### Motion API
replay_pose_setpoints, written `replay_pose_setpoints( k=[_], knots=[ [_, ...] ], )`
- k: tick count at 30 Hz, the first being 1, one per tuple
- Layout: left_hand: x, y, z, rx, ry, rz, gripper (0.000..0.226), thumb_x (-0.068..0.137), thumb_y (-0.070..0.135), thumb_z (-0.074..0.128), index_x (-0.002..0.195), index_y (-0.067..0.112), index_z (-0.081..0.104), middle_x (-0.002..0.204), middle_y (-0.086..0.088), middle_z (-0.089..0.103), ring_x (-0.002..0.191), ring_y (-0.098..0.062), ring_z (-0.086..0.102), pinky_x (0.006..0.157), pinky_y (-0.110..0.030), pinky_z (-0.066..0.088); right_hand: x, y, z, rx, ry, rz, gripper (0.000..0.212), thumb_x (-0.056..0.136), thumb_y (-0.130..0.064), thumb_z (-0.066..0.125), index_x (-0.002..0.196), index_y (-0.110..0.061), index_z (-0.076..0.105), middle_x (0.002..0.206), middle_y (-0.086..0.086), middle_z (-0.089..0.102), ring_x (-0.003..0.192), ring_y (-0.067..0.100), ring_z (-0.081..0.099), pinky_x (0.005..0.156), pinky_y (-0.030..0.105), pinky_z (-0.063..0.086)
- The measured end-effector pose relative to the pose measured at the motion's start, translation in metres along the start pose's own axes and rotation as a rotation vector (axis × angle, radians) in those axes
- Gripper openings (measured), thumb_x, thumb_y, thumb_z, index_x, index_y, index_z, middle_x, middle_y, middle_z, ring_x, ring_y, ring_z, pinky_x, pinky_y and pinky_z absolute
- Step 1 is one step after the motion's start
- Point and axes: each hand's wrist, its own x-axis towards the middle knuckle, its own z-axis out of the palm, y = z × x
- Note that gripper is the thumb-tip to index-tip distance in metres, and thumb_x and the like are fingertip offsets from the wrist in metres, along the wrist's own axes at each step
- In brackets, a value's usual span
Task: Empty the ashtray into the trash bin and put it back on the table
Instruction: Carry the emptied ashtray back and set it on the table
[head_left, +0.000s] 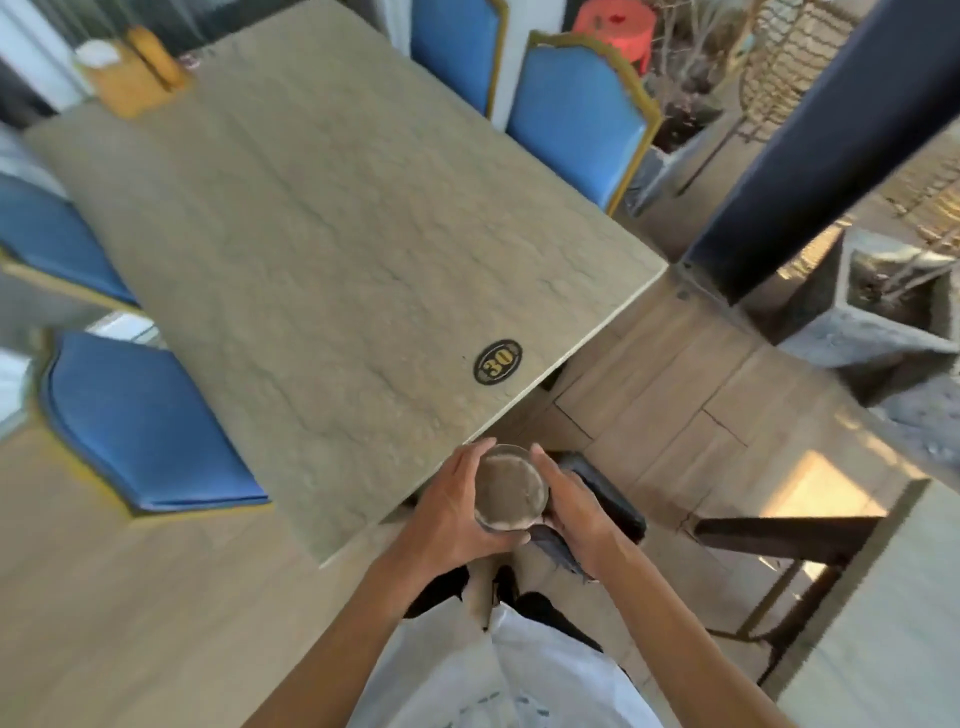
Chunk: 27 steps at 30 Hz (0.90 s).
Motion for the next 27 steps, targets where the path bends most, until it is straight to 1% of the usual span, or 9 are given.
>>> replay_pose_setpoints(
  k=[4,7,10,12,14,17,20,24,27],
  knots=[
    [-0.032,-0.016,-0.011,-0.022,0.134,-0.099,0.111,0.054,0.062,0.088,0.144,0.023,0.037,0.136,0.010,0.050,0.126,-0.007,0.051,0.100,-0.029,0.050,0.014,0.007,0.030,-0.169,-0.119,0.033,0.054,0.095,-0.064,0.054,0.109,-0.019,0.081,0.112,0.012,0.080,0.114,0.031,0.072,0.101,0.043,0.057],
    [-0.069,-0.032,-0.016,-0.031,0.209,-0.189,0.108,0.054,0.060,0.088,0.143,0.024,0.038,0.136,0.011,0.049,0.126,-0.008,0.051,0.101,-0.032,0.050,0.012,0.019,0.059,-0.271,-0.180,0.035,0.054,0.100,-0.059,0.050,0.114,-0.015,0.078,0.116,0.019,0.077,0.112,0.033,0.072,0.091,0.038,0.059],
    [-0.098,-0.043,-0.028,-0.069,0.282,-0.267,0.108,0.052,0.058,0.087,0.142,0.025,0.038,0.135,0.011,0.048,0.123,-0.006,0.050,0.101,-0.027,0.049,0.011,0.031,0.083,-0.294,-0.206,0.028,0.054,0.104,-0.052,0.047,0.110,-0.009,0.079,0.108,0.024,0.077,0.095,0.031,0.076,0.079,0.039,0.062],
    [-0.115,-0.053,-0.039,-0.086,0.334,-0.307,0.105,0.051,0.054,0.088,0.141,0.029,0.039,0.132,0.013,0.049,0.120,-0.003,0.050,0.098,-0.024,0.048,0.008,0.037,0.097,-0.305,-0.218,0.028,0.051,0.106,-0.048,0.046,0.106,-0.010,0.079,0.095,0.017,0.080,0.080,0.022,0.074,0.071,0.033,0.059],
    [-0.132,-0.066,-0.049,-0.106,0.373,-0.337,0.103,0.049,0.051,0.090,0.138,0.034,0.041,0.129,0.017,0.050,0.117,-0.001,0.051,0.095,-0.021,0.048,0.006,0.044,0.111,-0.332,-0.225,0.033,0.050,0.106,-0.046,0.045,0.106,-0.009,0.079,0.091,0.011,0.078,0.076,0.018,0.072,0.067,0.029,0.056],
    [-0.157,-0.086,-0.067,-0.124,0.410,-0.368,0.103,0.048,0.051,0.091,0.137,0.035,0.041,0.128,0.017,0.050,0.117,-0.003,0.052,0.094,-0.019,0.047,0.005,0.053,0.137,-0.365,-0.201,0.023,0.046,0.107,-0.041,0.047,0.110,-0.006,0.077,0.096,0.012,0.078,0.079,0.017,0.071,0.066,0.027,0.056],
    [-0.183,-0.111,-0.089,-0.140,0.429,-0.357,0.103,0.049,0.050,0.092,0.137,0.034,0.041,0.128,0.018,0.049,0.117,-0.001,0.051,0.093,-0.013,0.043,0.005,0.061,0.171,-0.356,-0.169,0.006,0.040,0.107,-0.035,0.049,0.112,-0.006,0.076,0.108,0.019,0.079,0.082,0.019,0.071,0.068,0.027,0.055],
    [-0.225,-0.151,-0.131,-0.130,0.431,-0.315,0.101,0.050,0.050,0.090,0.138,0.034,0.042,0.129,0.018,0.049,0.119,-0.002,0.050,0.097,-0.023,0.048,0.003,0.075,0.231,-0.329,-0.109,-0.027,0.036,0.108,-0.027,0.048,0.116,-0.002,0.073,0.115,0.022,0.077,0.079,0.020,0.068,0.068,0.030,0.052],
    [-0.260,-0.184,-0.166,-0.105,0.434,-0.296,0.103,0.051,0.052,0.089,0.140,0.033,0.039,0.132,0.016,0.048,0.121,-0.003,0.049,0.098,-0.026,0.048,-0.002,0.089,0.280,-0.296,-0.065,-0.047,0.029,0.105,-0.026,0.051,0.107,-0.008,0.074,0.113,0.020,0.077,0.078,0.020,0.068,0.069,0.031,0.051]
  ],
)
